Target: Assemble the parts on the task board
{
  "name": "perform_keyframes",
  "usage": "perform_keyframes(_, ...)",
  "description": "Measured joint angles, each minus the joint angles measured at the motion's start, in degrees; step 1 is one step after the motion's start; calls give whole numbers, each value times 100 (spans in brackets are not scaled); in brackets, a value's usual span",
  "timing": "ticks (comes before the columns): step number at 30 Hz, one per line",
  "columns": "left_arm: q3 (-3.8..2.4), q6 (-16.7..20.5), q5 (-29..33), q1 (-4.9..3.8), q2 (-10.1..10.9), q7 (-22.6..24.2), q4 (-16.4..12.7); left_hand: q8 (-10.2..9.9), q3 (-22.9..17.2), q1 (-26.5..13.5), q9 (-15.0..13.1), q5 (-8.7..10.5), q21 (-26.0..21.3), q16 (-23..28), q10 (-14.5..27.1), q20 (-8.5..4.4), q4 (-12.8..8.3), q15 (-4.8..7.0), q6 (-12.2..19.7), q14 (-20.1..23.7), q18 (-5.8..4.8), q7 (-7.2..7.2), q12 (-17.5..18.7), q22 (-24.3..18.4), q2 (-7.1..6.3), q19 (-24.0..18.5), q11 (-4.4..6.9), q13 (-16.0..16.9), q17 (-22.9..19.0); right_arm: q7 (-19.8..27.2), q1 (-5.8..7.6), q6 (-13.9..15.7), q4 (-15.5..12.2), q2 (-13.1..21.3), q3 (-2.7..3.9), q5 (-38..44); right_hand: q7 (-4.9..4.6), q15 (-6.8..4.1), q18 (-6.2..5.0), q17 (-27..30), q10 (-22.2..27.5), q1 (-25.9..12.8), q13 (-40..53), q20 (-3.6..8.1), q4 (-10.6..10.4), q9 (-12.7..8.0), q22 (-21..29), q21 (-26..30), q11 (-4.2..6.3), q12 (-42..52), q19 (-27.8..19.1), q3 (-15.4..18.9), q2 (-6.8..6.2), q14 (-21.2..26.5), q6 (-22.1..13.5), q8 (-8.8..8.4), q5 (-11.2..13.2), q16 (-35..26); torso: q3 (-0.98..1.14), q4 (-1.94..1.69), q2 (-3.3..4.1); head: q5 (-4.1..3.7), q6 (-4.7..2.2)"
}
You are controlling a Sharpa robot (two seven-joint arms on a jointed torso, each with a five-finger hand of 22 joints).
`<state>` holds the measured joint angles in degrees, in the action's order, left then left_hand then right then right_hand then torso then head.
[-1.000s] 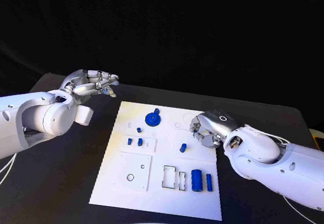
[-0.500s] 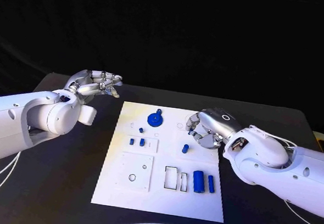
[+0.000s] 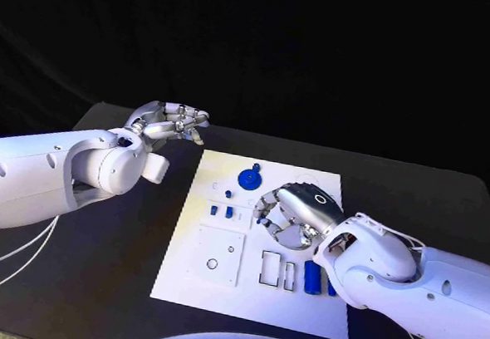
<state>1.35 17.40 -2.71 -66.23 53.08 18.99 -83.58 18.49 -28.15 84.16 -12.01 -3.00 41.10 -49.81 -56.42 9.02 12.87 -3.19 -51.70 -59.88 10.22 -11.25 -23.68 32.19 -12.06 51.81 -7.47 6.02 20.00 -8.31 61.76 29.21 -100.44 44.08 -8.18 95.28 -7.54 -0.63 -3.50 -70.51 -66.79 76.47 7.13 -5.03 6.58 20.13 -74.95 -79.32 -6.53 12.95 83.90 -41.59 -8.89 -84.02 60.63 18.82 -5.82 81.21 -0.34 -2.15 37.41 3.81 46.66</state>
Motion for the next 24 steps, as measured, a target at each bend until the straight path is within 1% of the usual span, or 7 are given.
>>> perform_keyframes(5, 0, -8, 0, 0, -43, -3, -4, 0, 0, 0, 0, 0, -23, 0, 0, 0, 0, 0, 20, 0, 0, -20, 22, 0, 0, 0, 0, 0, 0, 60, -216, 14, 92, -201, -19, -25, 0, 0, 0, 0, 0, 0, 0, 0, 0, -1, 0, 0, 0, -1, 0, 0, 0, 0, 0, 0, 20, 0, -3, -1, 1, 98, 19)
perform_keyframes(6, 0, -10, 0, 0, -53, -4, -6, 0, 0, 0, 0, 0, -23, 0, 0, 0, 0, 0, 20, 0, 0, -20, 22, 0, 0, 0, 0, 0, 0, 73, -270, 14, 112, -244, -26, -28, 0, 0, 0, 5, 0, 0, 0, 0, 0, -1, 0, 0, 0, -1, 0, 0, 0, 0, 0, 0, 18, 0, -3, -1, 1, 109, 20)
perform_keyframes(10, 0, -20, -1, 0, -82, -9, -11, 0, 0, 0, 0, 0, -23, 18, 21, 0, 0, 0, 20, 0, 0, -20, 22, -3, 0, 0, -21, 0, 0, 108, -411, 14, 193, -376, -36, -32, 0, 0, 0, 6, 0, 0, 0, 0, 1, -1, 1, 0, 0, -2, 0, 0, 0, 0, 0, 0, -8, 0, -4, 0, 3, 166, 41)
perform_keyframes(14, 0, -34, -1, -1, -98, -16, -16, 0, 0, 0, 0, 0, -23, 23, 21, 0, 0, 0, 20, 0, 0, -20, 22, -6, 0, 0, -21, 1, 0, 132, -488, 12, 264, -459, -39, -31, 0, 0, 0, 6, 0, -1, 0, 0, 1, -2, 1, 0, 0, -19, 0, 2, 1, 0, 0, 0, -14, 0, -3, 1, 5, 217, 68)
perform_keyframes(18, 0, -45, -1, -1, -105, -23, -18, 0, 0, 0, 0, 0, -22, 23, 21, 0, 0, 0, 20, 0, 0, -20, 22, -6, 0, 0, -21, 1, 0, 137, -531, 9, 328, -514, -41, -25, 0, 0, -1, 14, 0, -17, 0, 0, 2, -3, 1, 0, 0, -30, 0, 4, 17, 0, 0, 0, -15, 0, -3, 1, 5, 267, 103)
perform_keyframes(24, 0, -63, -1, -1, -110, -34, -20, 0, 0, 0, -1, 0, -22, 23, 21, 0, 0, 0, 20, 0, 0, -20, 22, -6, 0, 0, -21, -5, 0, 138, -585, 6, 399, -578, -43, -10, 0, 0, 0, 14, 0, -27, 0, 0, 6, -4, 2, 0, 0, -47, 0, 9, 27, 0, 0, 0, -15, 0, 0, 2, 5, 312, 144)
